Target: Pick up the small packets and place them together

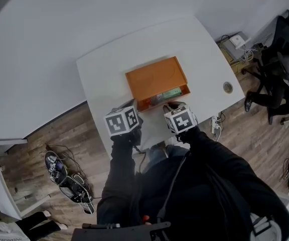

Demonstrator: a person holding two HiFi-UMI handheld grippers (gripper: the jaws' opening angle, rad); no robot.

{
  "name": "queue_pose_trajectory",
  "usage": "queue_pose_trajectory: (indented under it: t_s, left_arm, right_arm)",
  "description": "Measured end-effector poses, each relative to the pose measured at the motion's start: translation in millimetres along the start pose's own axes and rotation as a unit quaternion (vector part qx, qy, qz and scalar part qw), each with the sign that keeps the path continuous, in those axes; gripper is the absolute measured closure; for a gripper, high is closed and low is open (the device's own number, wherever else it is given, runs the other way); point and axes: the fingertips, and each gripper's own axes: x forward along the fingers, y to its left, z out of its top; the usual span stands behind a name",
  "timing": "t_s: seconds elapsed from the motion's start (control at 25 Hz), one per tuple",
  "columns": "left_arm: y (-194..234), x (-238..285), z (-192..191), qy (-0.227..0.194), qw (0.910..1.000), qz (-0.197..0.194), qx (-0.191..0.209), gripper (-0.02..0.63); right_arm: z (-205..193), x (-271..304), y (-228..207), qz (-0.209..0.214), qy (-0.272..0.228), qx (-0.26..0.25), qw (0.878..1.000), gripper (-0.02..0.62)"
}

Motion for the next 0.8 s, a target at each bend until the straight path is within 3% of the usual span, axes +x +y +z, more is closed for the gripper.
queue_pose_trajectory:
  t_s: [0.8]
  left_arm:
    - [-0.5, 0.8, 1.8, -0.009, 0.9998, 0.005, -0.016, 0.607]
  right_arm:
    - [-33.9, -19.9, 8.7, 0.023, 0.024, 0.001, 0.999, 0.525]
